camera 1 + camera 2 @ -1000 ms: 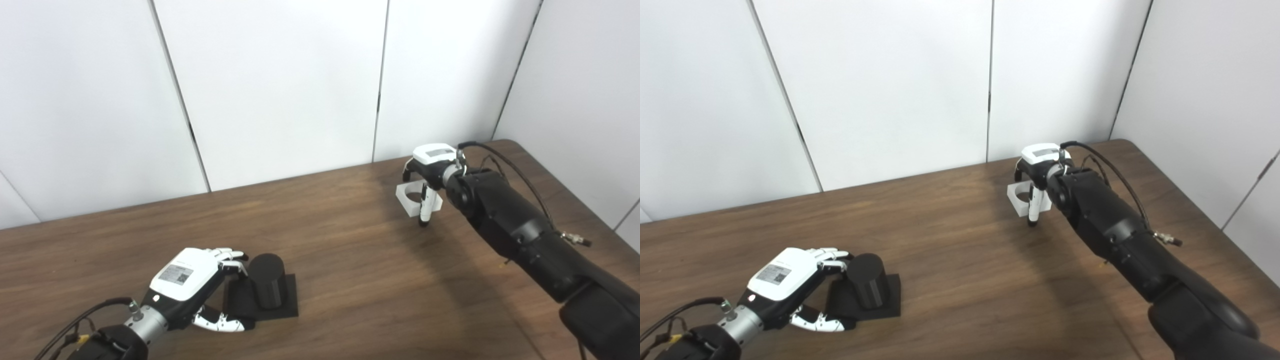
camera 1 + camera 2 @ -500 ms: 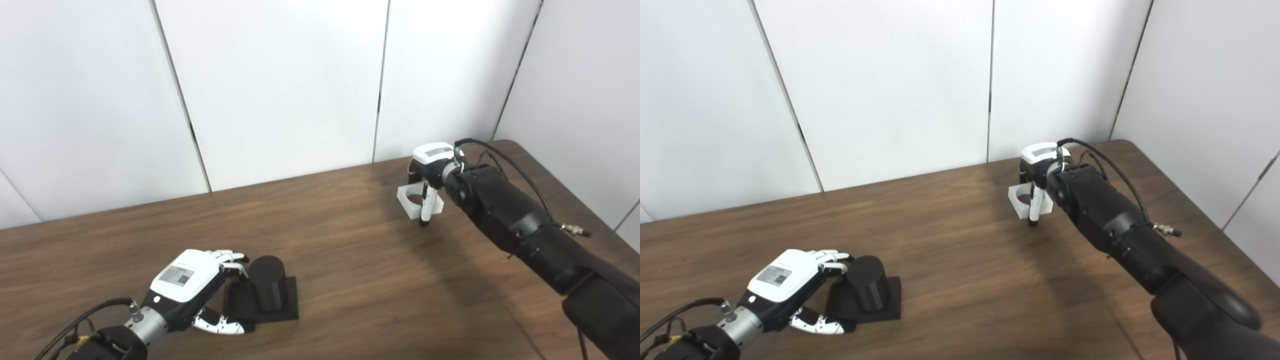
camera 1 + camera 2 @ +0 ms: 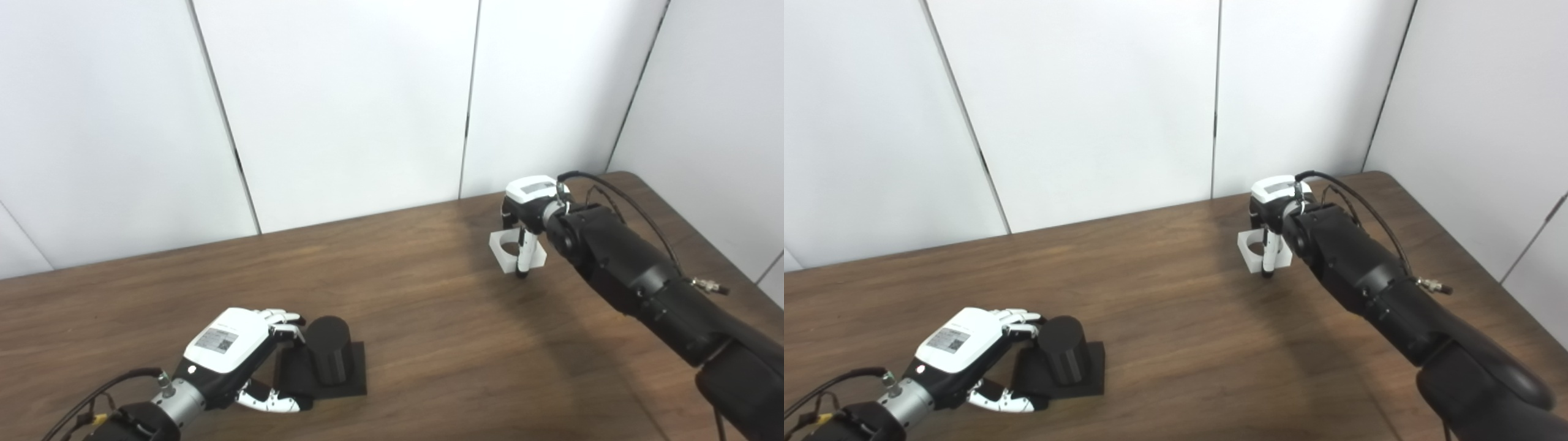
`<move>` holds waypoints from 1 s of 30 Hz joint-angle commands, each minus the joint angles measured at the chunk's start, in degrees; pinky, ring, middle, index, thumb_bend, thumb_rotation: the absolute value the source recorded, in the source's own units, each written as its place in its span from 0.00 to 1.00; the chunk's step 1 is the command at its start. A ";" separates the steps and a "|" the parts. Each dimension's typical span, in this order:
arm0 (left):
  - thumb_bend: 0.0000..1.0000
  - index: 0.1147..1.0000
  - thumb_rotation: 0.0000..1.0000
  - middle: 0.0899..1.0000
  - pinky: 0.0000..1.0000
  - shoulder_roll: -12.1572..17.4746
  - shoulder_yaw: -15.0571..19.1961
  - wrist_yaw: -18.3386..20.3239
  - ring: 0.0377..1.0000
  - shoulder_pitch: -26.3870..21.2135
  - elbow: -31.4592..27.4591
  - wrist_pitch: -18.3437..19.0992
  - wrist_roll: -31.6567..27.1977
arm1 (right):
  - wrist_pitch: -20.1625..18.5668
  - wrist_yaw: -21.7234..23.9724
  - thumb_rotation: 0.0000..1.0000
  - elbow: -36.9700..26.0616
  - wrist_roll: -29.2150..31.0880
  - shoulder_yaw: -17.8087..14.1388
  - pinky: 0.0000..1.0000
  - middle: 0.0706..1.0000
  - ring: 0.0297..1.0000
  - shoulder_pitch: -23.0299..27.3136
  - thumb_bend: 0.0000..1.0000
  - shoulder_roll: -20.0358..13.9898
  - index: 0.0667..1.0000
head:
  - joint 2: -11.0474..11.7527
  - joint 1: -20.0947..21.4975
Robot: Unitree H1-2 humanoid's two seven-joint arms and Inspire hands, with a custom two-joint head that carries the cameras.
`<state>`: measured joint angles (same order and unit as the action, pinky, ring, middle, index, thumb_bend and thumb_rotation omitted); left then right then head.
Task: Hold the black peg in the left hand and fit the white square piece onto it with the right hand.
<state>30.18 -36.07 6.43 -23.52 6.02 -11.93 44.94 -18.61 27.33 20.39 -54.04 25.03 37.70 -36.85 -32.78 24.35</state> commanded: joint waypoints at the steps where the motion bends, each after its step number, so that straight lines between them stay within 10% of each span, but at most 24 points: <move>1: 0.52 0.43 0.06 0.82 0.77 2.13 -2.63 6.24 0.84 3.74 1.96 -1.26 3.12 | 1.32 -2.49 0.15 -0.73 1.04 -1.65 0.71 0.70 0.78 -0.06 0.52 -1.77 0.45 | -0.09 0.07; 11: 0.52 0.43 0.06 0.82 0.78 1.73 -2.44 6.92 0.84 3.78 1.95 -0.87 3.37 | 7.68 -6.08 0.13 -9.78 6.10 -5.77 0.74 0.74 0.81 -1.46 0.52 -1.30 0.44 | -0.70 -1.11; 30: 0.52 0.43 0.07 0.84 0.81 -0.57 -3.05 8.16 0.87 2.72 2.58 0.89 4.07 | 9.45 3.99 0.13 -27.91 6.44 -5.56 0.76 0.74 0.83 -1.01 0.52 0.20 0.44 | -3.20 -8.53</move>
<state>29.23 -35.57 7.47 -23.60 6.07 -11.43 44.94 -10.66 31.49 -5.34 -48.17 20.89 33.50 -35.87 -35.51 16.96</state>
